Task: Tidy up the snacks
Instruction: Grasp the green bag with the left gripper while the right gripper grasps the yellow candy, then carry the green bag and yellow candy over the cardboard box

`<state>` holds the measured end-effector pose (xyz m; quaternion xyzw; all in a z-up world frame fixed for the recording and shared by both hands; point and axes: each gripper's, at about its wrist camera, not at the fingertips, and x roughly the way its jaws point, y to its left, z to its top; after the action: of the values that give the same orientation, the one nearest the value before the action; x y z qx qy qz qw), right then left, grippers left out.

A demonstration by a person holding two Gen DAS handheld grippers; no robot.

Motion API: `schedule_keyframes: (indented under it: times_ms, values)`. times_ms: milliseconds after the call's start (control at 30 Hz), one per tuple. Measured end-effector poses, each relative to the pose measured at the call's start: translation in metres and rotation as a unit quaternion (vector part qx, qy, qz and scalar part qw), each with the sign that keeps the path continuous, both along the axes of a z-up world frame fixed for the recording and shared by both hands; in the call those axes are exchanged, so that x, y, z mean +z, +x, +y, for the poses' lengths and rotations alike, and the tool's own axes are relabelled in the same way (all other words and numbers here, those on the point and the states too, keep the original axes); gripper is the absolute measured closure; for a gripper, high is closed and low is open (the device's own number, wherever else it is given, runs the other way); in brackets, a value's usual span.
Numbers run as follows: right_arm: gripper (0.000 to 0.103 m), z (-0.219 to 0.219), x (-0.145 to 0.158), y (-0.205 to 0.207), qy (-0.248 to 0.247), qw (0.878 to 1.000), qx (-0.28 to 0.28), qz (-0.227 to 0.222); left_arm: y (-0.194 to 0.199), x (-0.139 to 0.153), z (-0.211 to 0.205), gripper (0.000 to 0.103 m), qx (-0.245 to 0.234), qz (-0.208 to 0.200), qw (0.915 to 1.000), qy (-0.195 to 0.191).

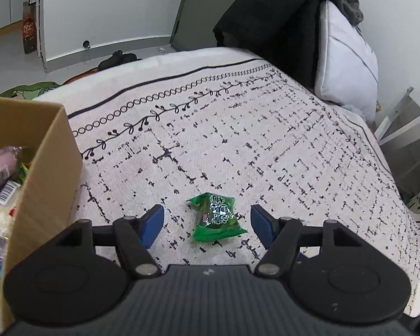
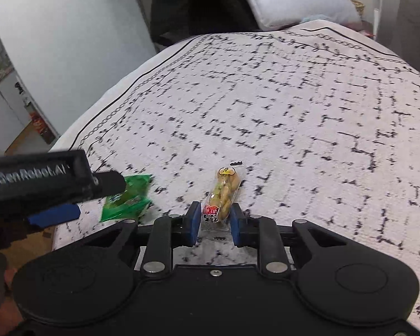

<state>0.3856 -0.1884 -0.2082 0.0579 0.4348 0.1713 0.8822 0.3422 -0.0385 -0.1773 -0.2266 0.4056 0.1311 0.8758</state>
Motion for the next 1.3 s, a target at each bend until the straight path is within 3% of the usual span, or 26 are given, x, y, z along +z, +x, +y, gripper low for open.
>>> schedule_keyframes:
  times_ms: [367, 433, 533, 633, 667, 700, 1167, 1300]
  values:
    - [0.072, -0.003, -0.005, 0.004, 0.01, 1.0, -0.018, -0.018, 0.027, -0.02, -0.012, 0.035, -0.011, 0.024, 0.9996, 0.003]
    - [0.064, -0.002, -0.005, 0.006, 0.012, 1.0, -0.015, -0.021, 0.031, -0.028, -0.01, 0.05, -0.01, 0.042, 0.9991, -0.005]
    - [0.061, 0.004, -0.006, 0.005, -0.002, 0.999, -0.008, -0.031, 0.03, -0.031, -0.008, 0.058, -0.01, 0.044, 0.999, 0.001]
    - [0.064, 0.009, -0.008, 0.004, -0.029, 0.999, 0.003, -0.04, 0.027, -0.03, -0.005, 0.063, -0.009, 0.044, 0.999, -0.002]
    - [0.075, 0.011, -0.008, 0.003, -0.044, 0.998, 0.002, -0.044, 0.025, -0.028, -0.004, 0.063, -0.006, 0.044, 0.999, 0.0]
    - [0.079, 0.012, -0.007, 0.003, -0.06, 0.997, 0.004, -0.048, 0.024, -0.027, -0.004, 0.064, -0.004, 0.044, 0.999, 0.0]
    - [0.081, 0.005, 0.017, -0.011, 0.02, 1.0, 0.01, -0.017, -0.024, 0.033, 0.014, 0.064, 0.0, -0.007, 0.9997, 0.025]
    - [0.082, 0.009, 0.035, -0.024, 0.021, 0.999, 0.03, -0.034, -0.044, 0.054, 0.025, 0.064, 0.009, -0.024, 0.9995, 0.019]
